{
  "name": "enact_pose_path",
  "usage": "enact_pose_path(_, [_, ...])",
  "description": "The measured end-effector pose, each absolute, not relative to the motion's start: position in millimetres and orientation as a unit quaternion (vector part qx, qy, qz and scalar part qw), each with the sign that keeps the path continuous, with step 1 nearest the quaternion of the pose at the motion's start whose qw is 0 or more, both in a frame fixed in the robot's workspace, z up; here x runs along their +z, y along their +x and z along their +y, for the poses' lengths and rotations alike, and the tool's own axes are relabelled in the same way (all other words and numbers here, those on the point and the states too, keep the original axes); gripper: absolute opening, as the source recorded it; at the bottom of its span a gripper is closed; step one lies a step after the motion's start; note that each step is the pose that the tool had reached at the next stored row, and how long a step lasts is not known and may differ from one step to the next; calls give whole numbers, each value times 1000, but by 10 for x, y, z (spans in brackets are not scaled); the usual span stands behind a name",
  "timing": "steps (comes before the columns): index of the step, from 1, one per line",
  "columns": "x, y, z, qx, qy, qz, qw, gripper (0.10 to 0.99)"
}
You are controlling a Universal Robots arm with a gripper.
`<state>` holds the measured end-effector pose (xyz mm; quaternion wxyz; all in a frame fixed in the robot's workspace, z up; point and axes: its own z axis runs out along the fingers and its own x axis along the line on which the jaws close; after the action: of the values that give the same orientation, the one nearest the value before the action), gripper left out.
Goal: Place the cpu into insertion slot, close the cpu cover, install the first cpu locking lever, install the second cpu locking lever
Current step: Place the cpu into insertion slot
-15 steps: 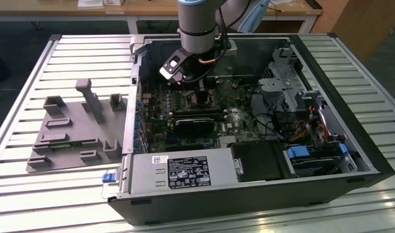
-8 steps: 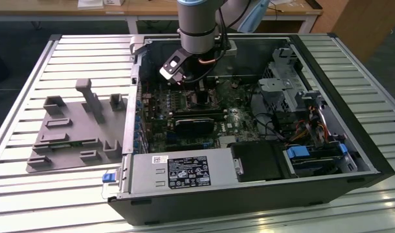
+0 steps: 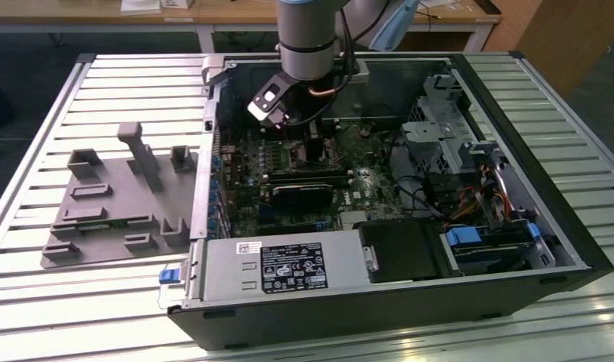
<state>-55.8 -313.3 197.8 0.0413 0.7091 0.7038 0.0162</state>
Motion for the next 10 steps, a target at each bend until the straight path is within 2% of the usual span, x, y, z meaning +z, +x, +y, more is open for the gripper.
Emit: enact_pose_path(10, [2086, -558, -3133, 17, 709, 704, 42, 612])
